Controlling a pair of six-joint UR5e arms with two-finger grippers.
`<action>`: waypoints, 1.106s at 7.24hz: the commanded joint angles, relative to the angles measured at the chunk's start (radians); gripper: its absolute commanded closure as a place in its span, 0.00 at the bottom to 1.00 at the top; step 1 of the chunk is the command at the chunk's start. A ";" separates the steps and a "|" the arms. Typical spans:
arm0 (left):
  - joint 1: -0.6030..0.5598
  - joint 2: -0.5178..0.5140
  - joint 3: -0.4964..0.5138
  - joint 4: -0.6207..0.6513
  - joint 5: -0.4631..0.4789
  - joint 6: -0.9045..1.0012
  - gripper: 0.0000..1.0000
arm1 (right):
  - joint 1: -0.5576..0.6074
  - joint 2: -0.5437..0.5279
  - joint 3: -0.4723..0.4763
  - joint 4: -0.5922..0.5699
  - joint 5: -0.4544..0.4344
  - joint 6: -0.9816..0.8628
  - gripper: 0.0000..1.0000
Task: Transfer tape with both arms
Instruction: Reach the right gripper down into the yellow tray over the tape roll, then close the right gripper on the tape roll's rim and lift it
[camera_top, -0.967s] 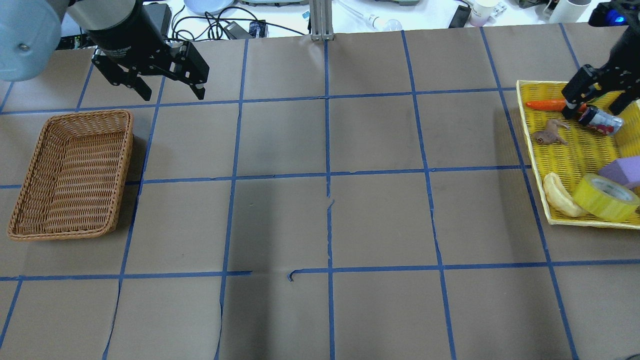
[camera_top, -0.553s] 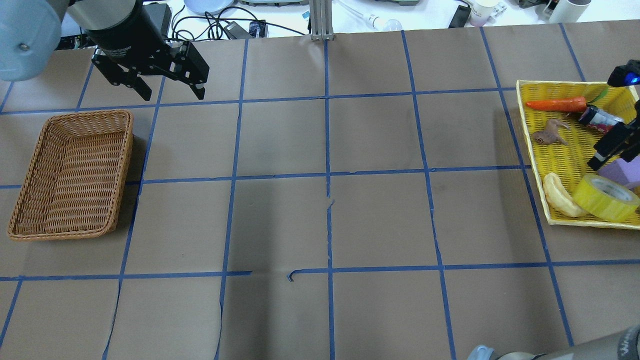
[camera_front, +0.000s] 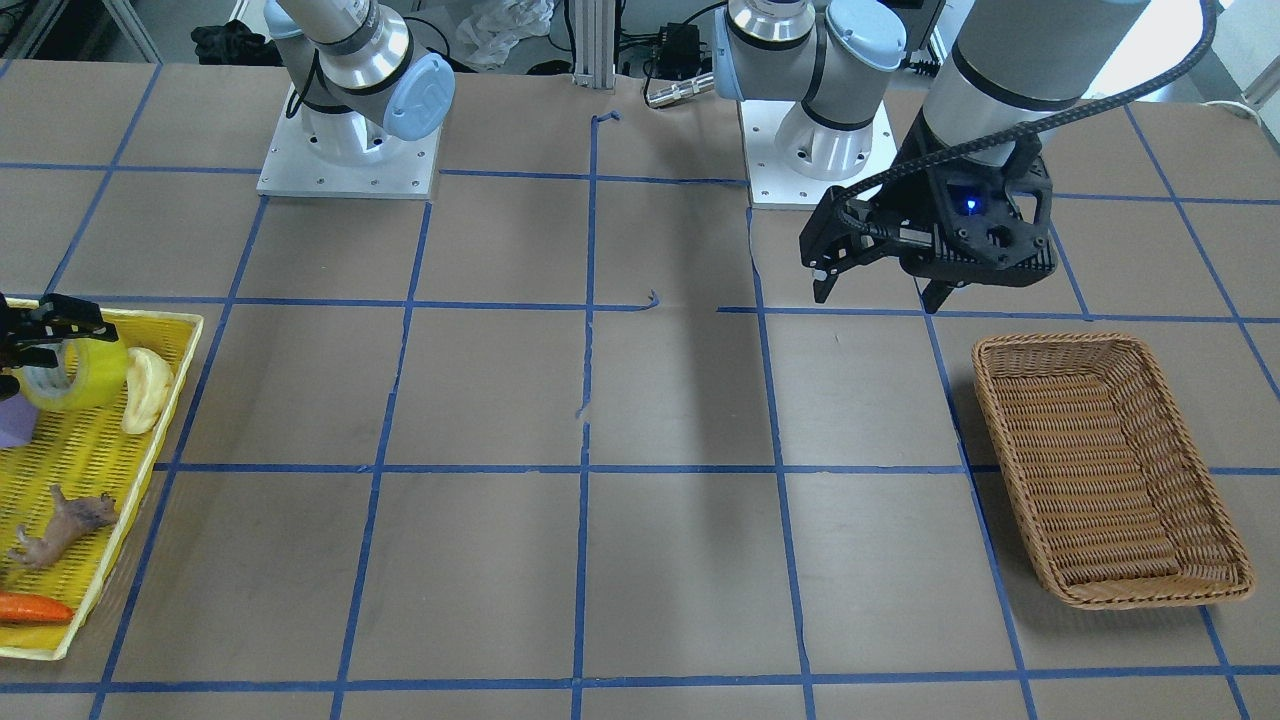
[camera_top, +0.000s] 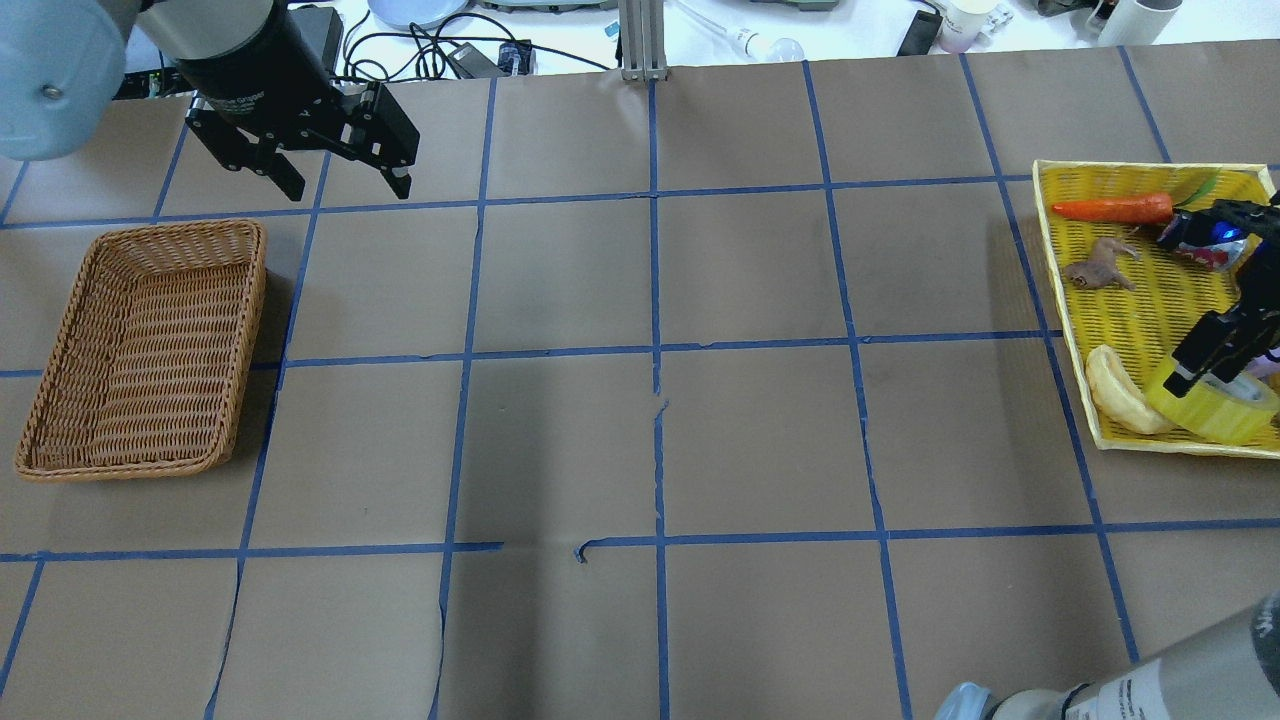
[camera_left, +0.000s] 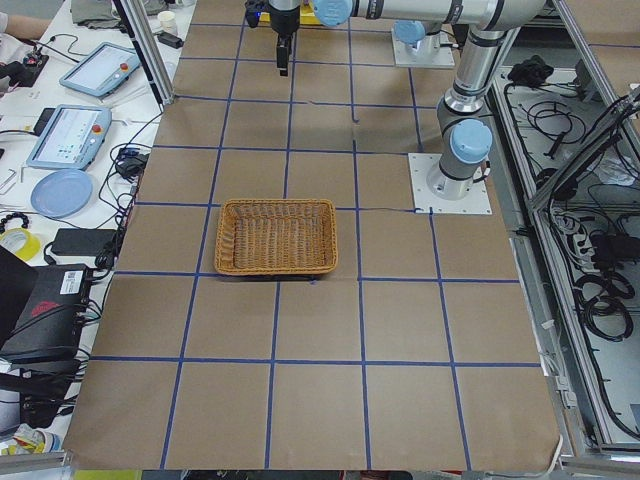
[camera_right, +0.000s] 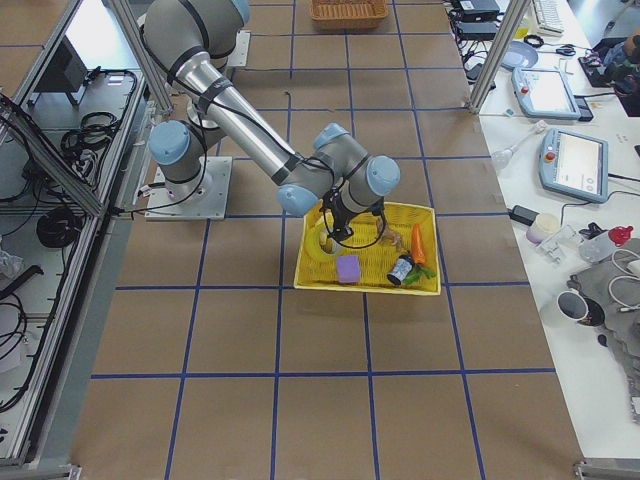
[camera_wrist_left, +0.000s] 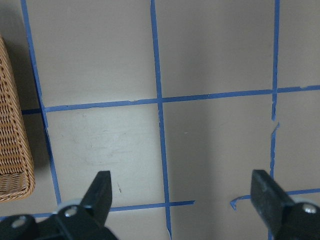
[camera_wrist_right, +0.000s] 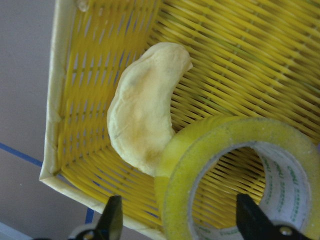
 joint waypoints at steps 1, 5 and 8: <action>0.000 -0.001 0.000 0.000 0.000 0.000 0.00 | -0.006 0.008 0.002 -0.002 -0.004 0.024 1.00; 0.000 0.004 -0.001 0.000 0.000 0.002 0.00 | 0.020 -0.060 -0.045 0.032 0.008 0.061 1.00; 0.002 0.007 -0.001 0.000 0.001 0.002 0.00 | 0.221 -0.127 -0.101 -0.043 0.135 0.126 1.00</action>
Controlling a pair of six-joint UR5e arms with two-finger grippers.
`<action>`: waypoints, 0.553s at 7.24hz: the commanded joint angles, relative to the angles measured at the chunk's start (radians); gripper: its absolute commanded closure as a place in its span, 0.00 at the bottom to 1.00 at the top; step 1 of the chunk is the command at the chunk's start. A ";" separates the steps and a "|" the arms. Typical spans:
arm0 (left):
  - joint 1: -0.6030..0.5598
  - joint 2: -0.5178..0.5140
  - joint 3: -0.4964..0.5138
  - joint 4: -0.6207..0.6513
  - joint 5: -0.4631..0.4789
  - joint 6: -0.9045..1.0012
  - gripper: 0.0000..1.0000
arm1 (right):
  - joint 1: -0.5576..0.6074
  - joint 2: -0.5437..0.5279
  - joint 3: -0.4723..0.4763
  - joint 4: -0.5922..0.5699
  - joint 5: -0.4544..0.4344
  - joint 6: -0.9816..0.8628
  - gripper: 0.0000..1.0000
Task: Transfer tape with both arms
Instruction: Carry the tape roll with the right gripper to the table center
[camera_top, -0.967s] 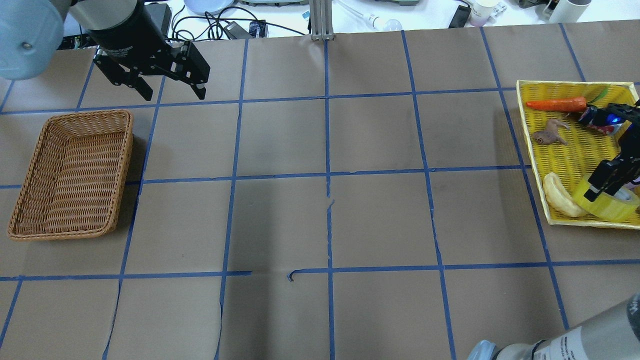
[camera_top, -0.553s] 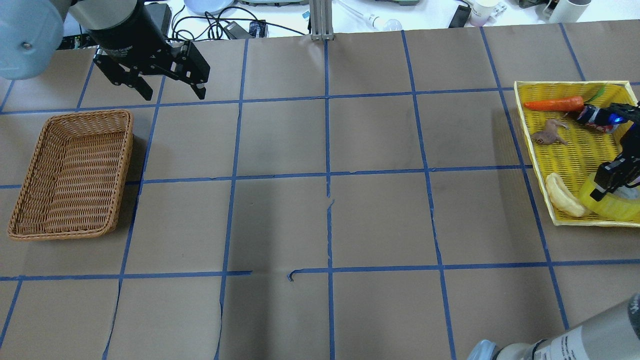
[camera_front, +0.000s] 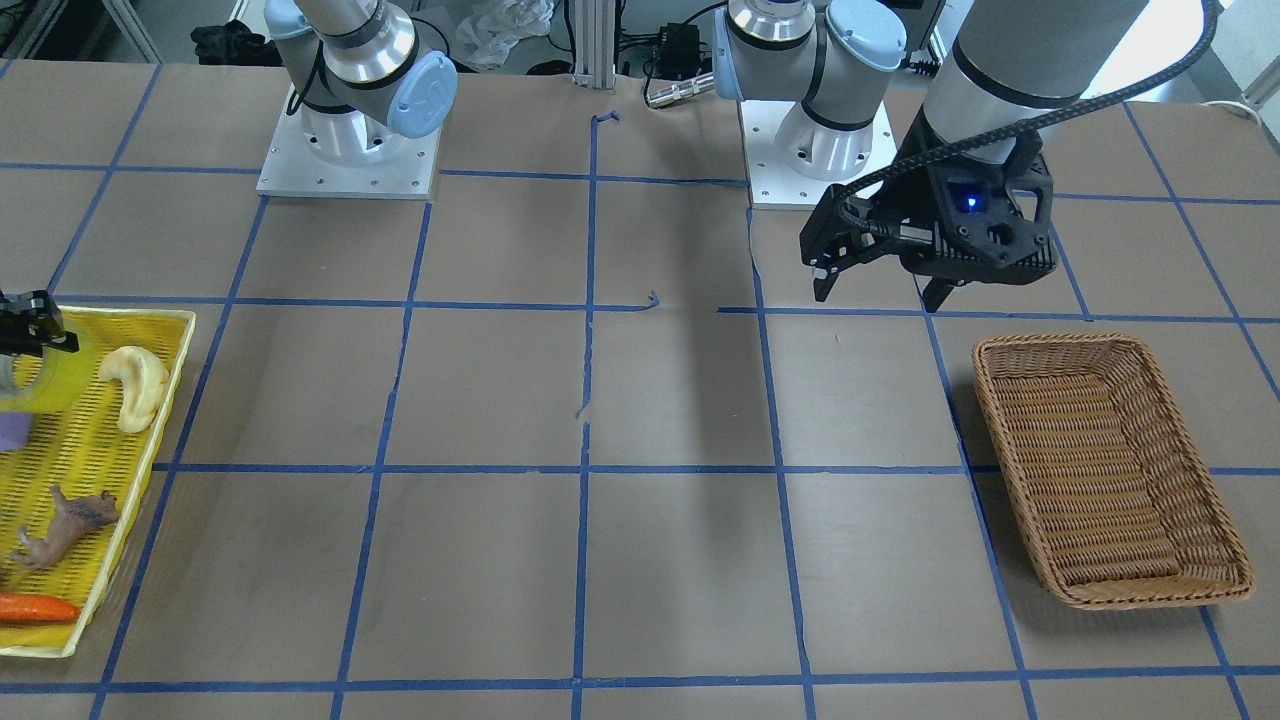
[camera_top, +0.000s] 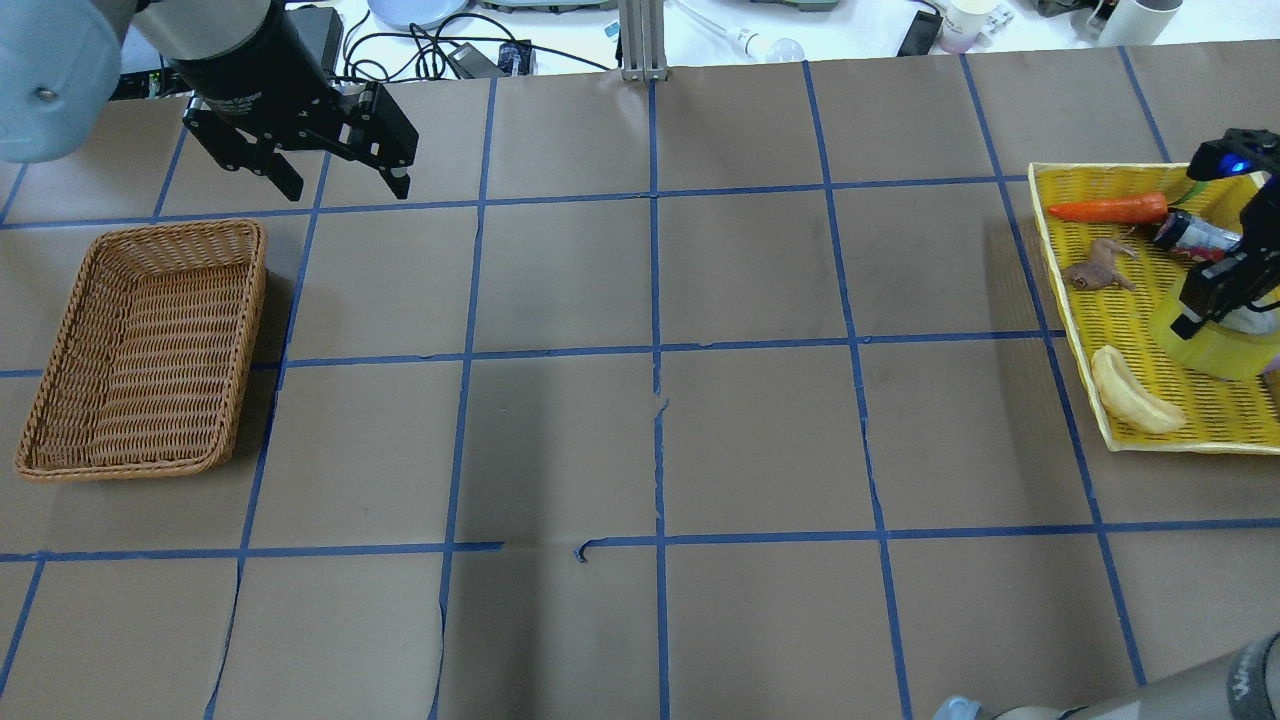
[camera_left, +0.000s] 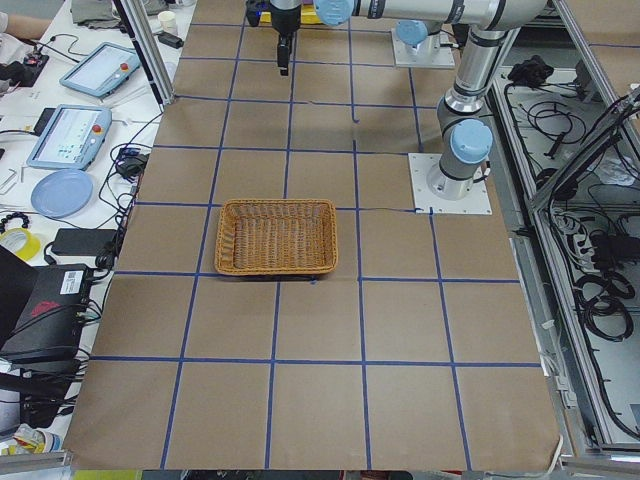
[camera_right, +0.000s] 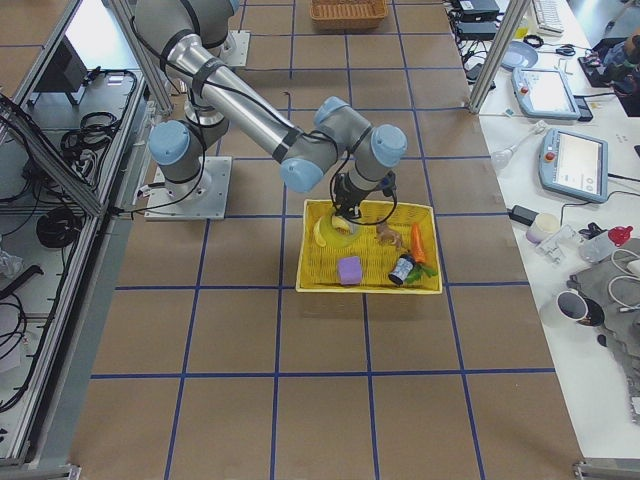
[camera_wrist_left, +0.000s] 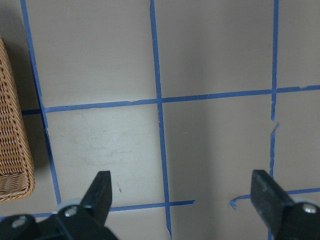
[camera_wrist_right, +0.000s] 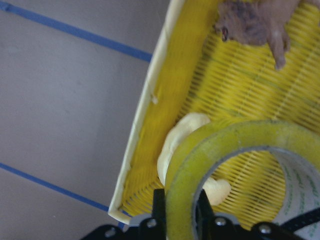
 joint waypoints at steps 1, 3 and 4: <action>0.001 0.004 -0.003 0.000 0.001 0.000 0.00 | 0.221 -0.021 -0.028 -0.110 0.047 0.165 1.00; 0.001 0.007 -0.001 0.000 0.001 0.000 0.00 | 0.483 0.002 -0.022 -0.256 0.028 0.577 1.00; 0.001 0.007 -0.001 0.000 0.001 0.000 0.00 | 0.589 0.014 -0.015 -0.299 0.024 0.766 1.00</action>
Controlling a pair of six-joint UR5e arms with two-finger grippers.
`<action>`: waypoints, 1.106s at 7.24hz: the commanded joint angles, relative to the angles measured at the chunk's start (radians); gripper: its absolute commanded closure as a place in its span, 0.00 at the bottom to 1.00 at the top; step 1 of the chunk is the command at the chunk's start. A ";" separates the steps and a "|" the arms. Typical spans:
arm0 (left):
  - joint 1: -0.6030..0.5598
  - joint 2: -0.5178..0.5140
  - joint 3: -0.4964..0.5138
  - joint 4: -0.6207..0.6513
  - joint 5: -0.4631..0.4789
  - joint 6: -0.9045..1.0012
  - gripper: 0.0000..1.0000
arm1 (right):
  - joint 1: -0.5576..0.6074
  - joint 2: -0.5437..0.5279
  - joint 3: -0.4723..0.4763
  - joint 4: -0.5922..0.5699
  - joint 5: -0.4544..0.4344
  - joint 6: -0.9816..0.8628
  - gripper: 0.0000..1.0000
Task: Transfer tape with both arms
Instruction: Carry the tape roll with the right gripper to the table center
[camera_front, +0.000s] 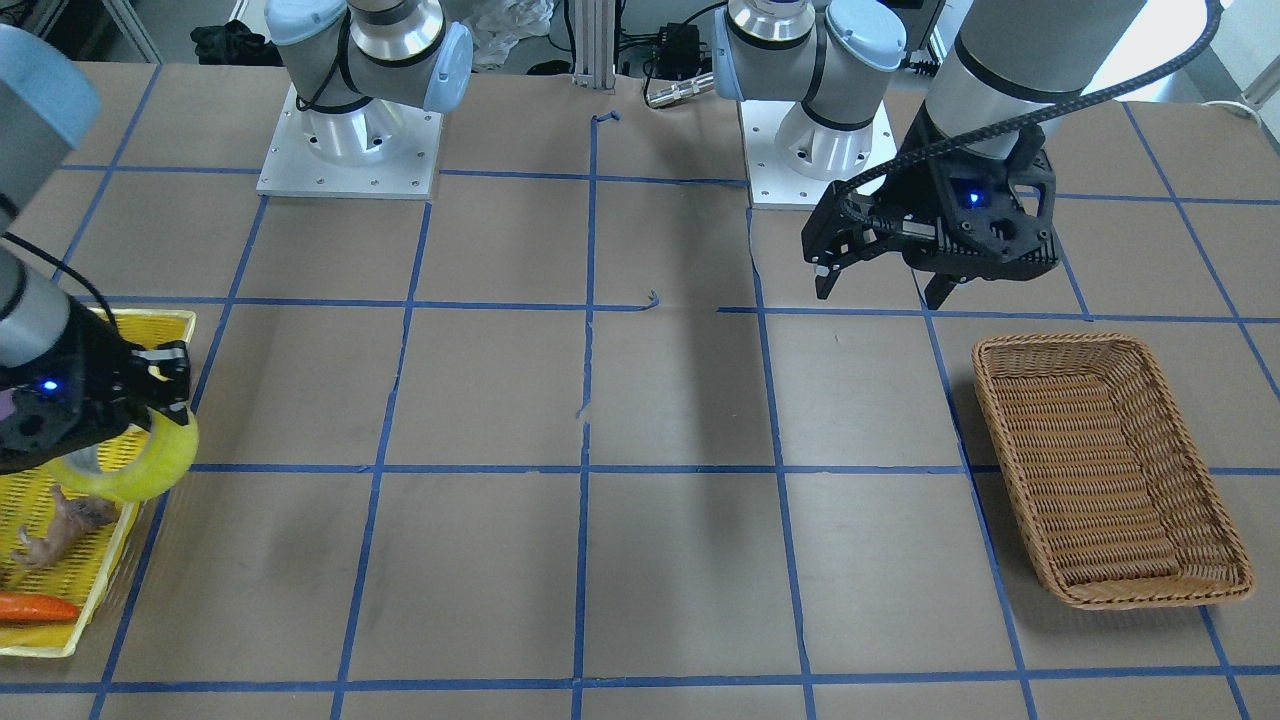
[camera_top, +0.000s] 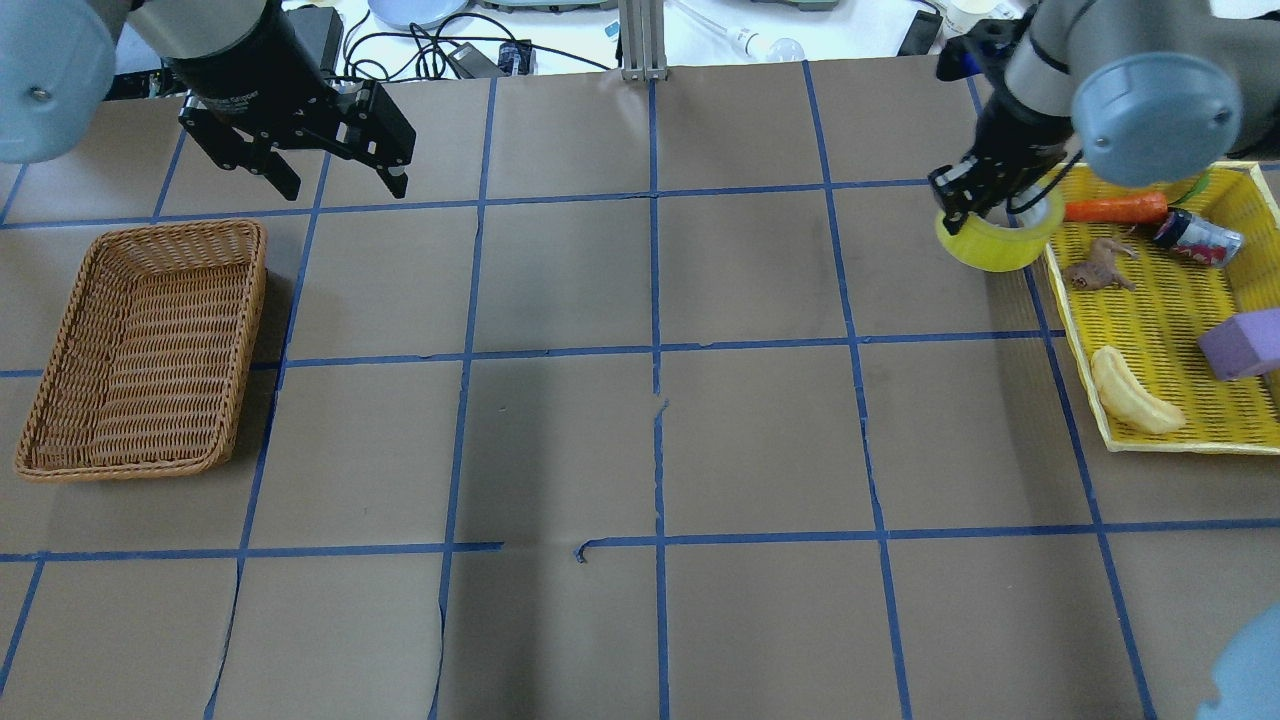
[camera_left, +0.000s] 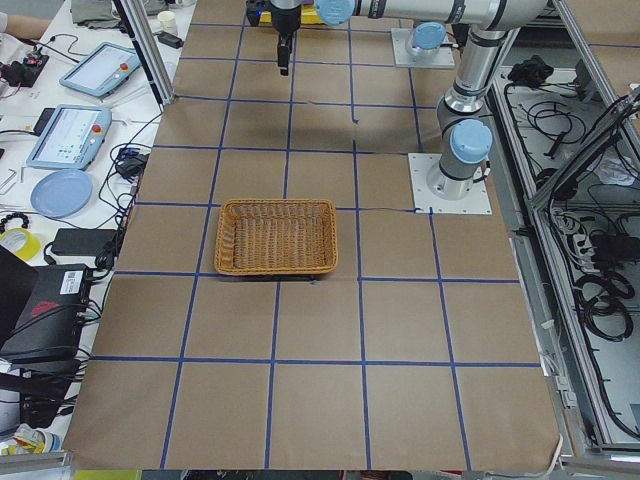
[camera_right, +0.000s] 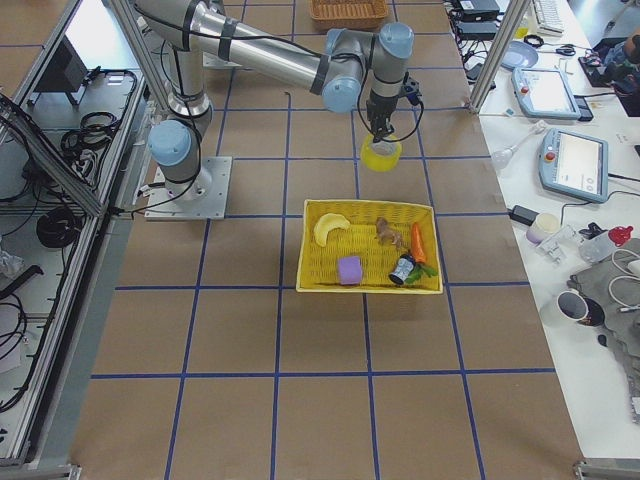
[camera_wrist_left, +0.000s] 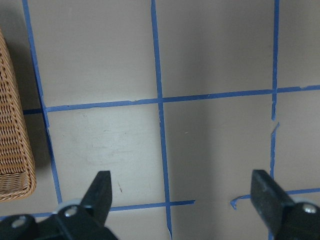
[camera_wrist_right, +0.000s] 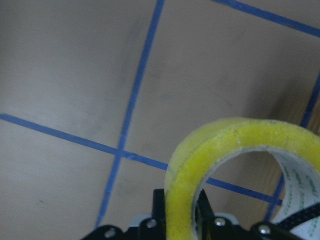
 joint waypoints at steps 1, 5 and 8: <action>0.002 0.001 0.000 0.000 0.000 0.000 0.00 | 0.225 0.022 0.027 -0.117 -0.028 0.425 1.00; 0.008 0.004 0.000 0.000 0.000 0.000 0.00 | 0.554 0.058 0.166 -0.183 -0.023 1.023 1.00; 0.008 0.004 0.000 0.000 0.000 0.000 0.00 | 0.654 0.084 0.270 -0.342 -0.002 1.197 1.00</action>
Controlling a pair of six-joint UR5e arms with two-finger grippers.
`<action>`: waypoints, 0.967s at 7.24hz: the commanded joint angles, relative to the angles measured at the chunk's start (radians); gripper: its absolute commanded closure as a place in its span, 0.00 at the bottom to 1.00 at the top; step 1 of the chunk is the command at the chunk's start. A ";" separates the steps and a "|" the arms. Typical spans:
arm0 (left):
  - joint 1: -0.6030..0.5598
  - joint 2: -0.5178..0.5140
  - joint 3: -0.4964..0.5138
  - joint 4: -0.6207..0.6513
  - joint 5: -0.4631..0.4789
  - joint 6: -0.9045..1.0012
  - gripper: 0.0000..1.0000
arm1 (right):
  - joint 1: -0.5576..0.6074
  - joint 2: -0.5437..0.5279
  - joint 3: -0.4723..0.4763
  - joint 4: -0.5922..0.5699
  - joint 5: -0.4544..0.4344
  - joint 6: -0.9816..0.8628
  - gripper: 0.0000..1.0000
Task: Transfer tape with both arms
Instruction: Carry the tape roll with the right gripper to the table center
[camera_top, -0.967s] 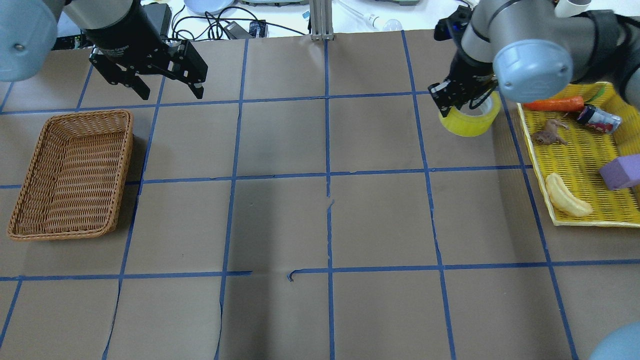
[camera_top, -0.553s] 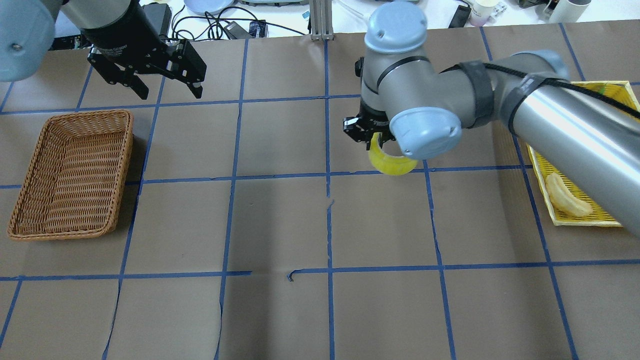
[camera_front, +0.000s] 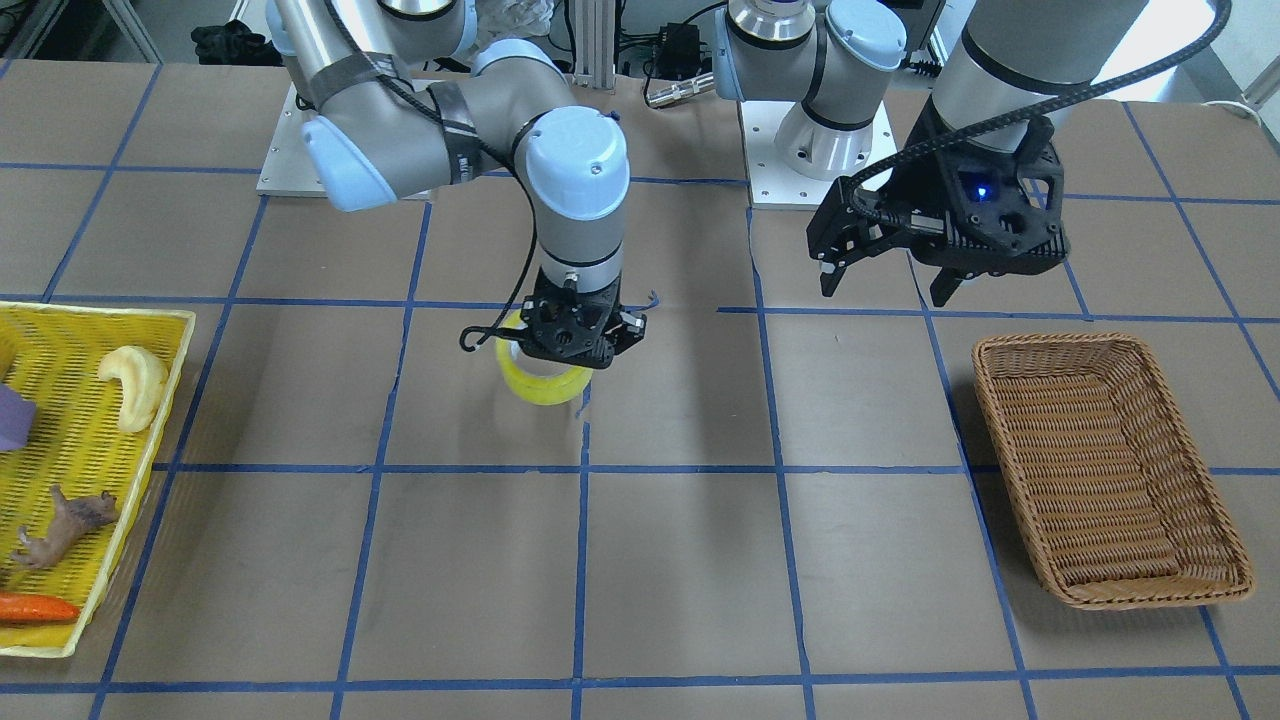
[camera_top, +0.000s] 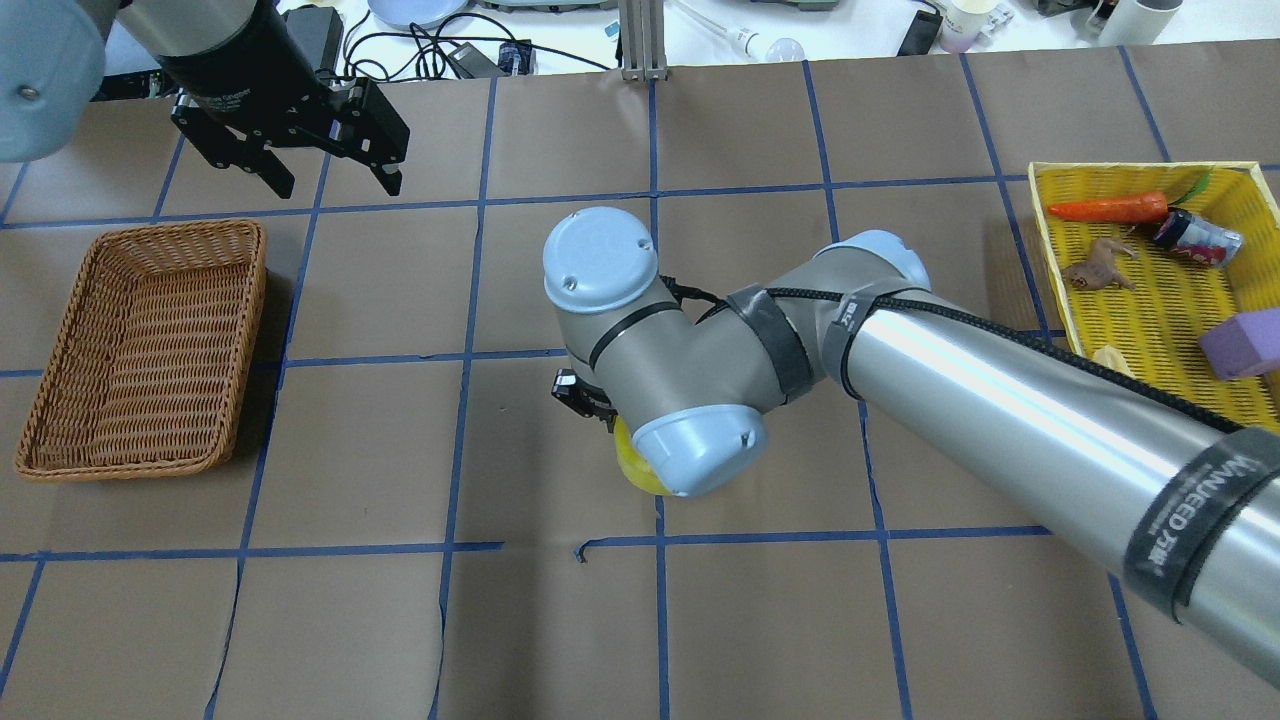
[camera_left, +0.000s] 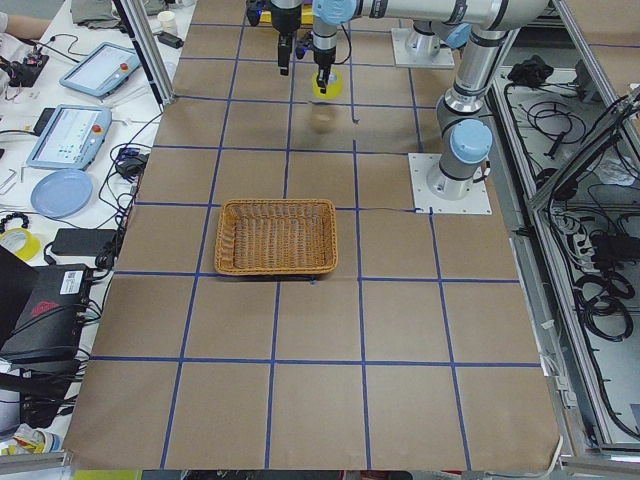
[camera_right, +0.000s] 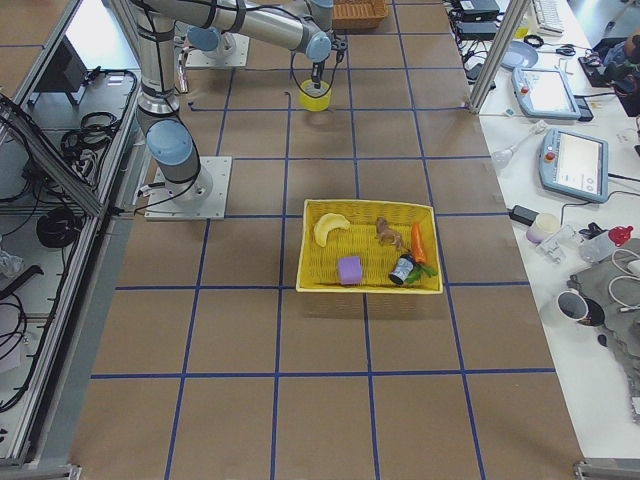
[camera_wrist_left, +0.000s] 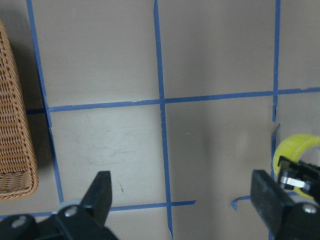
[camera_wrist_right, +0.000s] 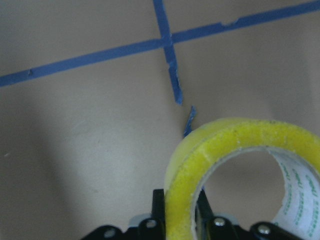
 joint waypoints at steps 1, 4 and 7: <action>0.002 0.000 0.000 0.000 0.000 0.000 0.00 | 0.034 0.007 0.108 -0.119 -0.011 0.042 1.00; 0.002 0.002 0.000 0.000 0.000 0.000 0.00 | 0.033 0.006 0.129 -0.171 -0.036 0.042 0.00; 0.000 0.002 -0.002 0.000 0.000 0.000 0.00 | -0.018 -0.008 -0.056 0.027 -0.037 -0.022 0.00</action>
